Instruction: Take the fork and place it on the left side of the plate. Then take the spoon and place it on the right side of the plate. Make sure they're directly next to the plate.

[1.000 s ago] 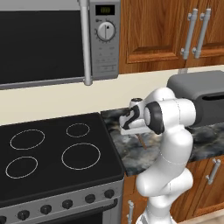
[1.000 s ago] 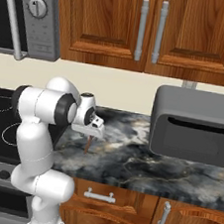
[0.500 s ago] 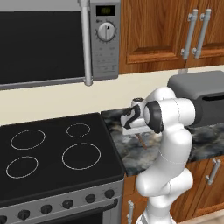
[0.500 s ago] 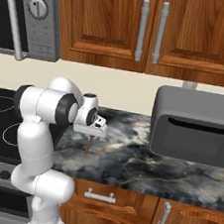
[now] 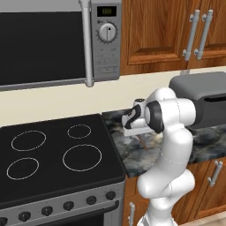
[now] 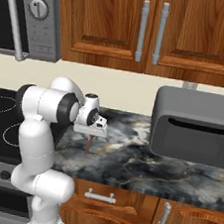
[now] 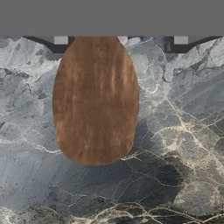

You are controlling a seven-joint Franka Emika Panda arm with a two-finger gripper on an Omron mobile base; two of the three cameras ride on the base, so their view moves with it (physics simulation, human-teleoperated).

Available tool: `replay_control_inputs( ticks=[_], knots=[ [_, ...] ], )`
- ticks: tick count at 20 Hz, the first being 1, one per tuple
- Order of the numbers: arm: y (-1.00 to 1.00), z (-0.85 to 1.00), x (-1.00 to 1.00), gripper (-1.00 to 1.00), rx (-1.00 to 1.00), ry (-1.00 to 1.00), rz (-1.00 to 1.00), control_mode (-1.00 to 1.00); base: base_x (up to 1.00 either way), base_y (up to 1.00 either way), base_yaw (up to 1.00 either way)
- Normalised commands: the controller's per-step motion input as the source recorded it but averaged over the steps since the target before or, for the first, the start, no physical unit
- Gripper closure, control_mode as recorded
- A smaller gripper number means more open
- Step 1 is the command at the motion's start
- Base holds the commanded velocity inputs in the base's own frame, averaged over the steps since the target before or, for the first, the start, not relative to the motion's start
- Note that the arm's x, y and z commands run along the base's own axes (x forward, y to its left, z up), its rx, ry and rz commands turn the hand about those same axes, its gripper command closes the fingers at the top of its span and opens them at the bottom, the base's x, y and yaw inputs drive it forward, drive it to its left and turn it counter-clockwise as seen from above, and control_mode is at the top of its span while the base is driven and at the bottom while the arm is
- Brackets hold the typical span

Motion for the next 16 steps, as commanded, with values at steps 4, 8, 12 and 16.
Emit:
replay_control_inputs(
  ticks=[4,8,12,16],
  knots=[
    [0.0,-1.0,-0.06,1.0,0.03,0.0,0.0,-1.0,0.0,0.0,0.0],
    [0.04,-1.0,-0.36,1.0,0.06,0.04,0.0,-1.0,0.0,0.0,0.0],
    [0.02,-0.77,-0.49,1.0,0.07,0.02,0.0,-1.0,0.0,0.0,0.0],
    [0.01,-0.21,-0.31,1.0,0.01,0.0,-0.04,-1.0,0.0,0.0,0.0]
  ],
)
